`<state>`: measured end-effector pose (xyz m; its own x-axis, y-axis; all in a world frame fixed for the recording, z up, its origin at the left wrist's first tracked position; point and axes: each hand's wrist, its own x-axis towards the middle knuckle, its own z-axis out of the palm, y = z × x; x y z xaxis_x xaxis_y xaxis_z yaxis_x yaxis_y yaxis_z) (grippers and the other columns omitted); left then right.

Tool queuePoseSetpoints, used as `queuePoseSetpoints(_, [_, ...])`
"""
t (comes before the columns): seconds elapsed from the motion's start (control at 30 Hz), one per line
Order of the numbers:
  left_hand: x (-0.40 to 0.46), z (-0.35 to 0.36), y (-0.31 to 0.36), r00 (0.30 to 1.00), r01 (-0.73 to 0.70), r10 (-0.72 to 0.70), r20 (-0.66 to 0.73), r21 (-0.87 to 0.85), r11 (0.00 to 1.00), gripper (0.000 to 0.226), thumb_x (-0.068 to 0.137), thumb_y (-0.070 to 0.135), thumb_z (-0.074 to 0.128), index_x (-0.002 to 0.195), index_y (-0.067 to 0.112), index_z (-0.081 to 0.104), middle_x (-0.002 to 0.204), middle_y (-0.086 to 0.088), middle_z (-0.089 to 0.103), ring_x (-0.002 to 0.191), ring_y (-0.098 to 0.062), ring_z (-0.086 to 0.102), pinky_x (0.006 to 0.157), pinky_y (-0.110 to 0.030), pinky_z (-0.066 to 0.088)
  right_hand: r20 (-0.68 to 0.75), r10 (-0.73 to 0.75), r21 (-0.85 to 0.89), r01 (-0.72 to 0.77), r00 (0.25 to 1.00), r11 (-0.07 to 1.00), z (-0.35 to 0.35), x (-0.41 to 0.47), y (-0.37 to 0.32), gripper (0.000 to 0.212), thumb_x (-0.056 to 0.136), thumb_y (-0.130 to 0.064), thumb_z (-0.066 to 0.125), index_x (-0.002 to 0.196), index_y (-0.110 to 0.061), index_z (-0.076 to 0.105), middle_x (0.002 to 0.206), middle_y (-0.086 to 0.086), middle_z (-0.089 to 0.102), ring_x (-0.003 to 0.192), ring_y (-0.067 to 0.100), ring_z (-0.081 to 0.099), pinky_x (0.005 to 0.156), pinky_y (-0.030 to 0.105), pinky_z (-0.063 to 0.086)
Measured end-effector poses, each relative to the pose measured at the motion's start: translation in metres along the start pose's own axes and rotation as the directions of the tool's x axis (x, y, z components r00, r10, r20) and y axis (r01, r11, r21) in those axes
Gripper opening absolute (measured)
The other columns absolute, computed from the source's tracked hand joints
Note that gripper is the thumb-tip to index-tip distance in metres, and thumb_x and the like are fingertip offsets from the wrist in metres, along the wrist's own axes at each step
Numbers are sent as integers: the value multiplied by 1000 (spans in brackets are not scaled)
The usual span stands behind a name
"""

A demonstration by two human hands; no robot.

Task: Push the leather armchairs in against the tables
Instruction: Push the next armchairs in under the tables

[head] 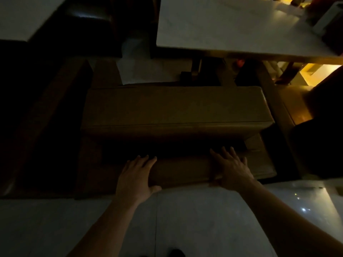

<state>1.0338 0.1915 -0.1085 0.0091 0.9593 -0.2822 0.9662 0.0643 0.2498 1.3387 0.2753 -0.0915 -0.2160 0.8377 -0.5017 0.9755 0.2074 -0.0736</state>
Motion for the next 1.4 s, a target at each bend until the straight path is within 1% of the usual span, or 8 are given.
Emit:
queuePoseSetpoints(0.13, [2, 0, 2, 1000, 14, -14, -18, -10, 1000, 98, 74, 67, 68, 151, 40, 15, 160, 8, 20, 147, -19, 12, 120, -43, 10, -70, -29, -62, 25, 997, 998, 6, -2, 3, 117, 73, -69, 71, 155, -39, -6, 166, 8, 8, 152, 36, -1, 116, 67, 13])
queuePoseSetpoints(0.27, [0, -2, 7, 999, 32, -32, -8, -27, 999, 95, 77, 60, 70, 152, 39, 15, 160, 7, 19, 148, -19, 10, 121, -44, 7, -105, -54, -114, 42, 993, 993, 5, -5, 3, 114, 73, -75, 65, 156, -35, -1, 161, 10, 19, 149, 38, 12, 112, 65, 25])
queuePoseSetpoints(0.47, [-10, 4, -2, 1000, 13, -13, -14, -56, 998, 92, 79, 54, 71, 152, 39, 18, 161, 7, 19, 148, -20, 7, 120, -43, 3, -109, -34, -155, 16, 993, 988, 18, -18, -3, 110, 74, -78, 59, 156, -33, 1, 158, 10, 26, 145, 38, 20, 109, 62, 31])
queuePoseSetpoints(0.57, [-19, 6, -7, 1000, -17, 17, 4, -68, 998, 91, 80, 52, 71, 152, 39, 17, 161, 8, 16, 149, -19, 4, 120, -43, 0, -97, -6, -147, -9, 995, 989, 24, -30, -11, 110, 74, -77, 61, 156, -34, 2, 157, 10, 27, 145, 37, 21, 109, 61, 32])
queuePoseSetpoints(0.73, [-34, 9, -23, 997, -77, 78, 10, -88, 993, 90, 81, 52, 70, 152, 40, 16, 161, 10, 14, 149, -18, 2, 118, -39, -3, -71, 47, -110, -55, 996, 992, 38, -54, -28, 114, 72, -78, 62, 156, -34, -1, 160, 9, 22, 147, 37, 17, 111, 61, 31])
queuePoseSetpoints(0.97, [-46, 5, -51, 994, -98, 104, 39, -118, 988, 92, 77, 51, 73, 150, 44, 18, 160, 13, 17, 149, -16, 5, 120, -39, 1, 3, 102, -43, -102, 995, 994, 50, -71, -59, 119, 73, -74, 66, 155, -37, -13, 166, 12, -2, 150, 41, -5, 117, 68, 14])
queuePoseSetpoints(1.07, [-43, 4, -51, 992, -113, 118, 46, -110, 988, 91, 78, 52, 72, 151, 43, 18, 160, 14, 15, 149, -16, 5, 119, -38, 1, 41, 91, -56, -88, 995, 994, 44, -65, -57, 121, 70, -73, 69, 155, -38, -11, 165, 13, -1, 149, 44, -3, 115, 70, 17])
queuePoseSetpoints(1.4, [-6, -6, -45, 992, -110, 116, 40, -125, 986, 90, 80, 50, 71, 152, 41, 17, 161, 10, 15, 149, -18, 4, 120, -42, 4, 10, 77, -66, -76, 997, 995, 25, -27, -45, 120, 70, -73, 70, 155, -40, -8, 164, 15, 6, 149, 45, 2, 112, 72, 21])
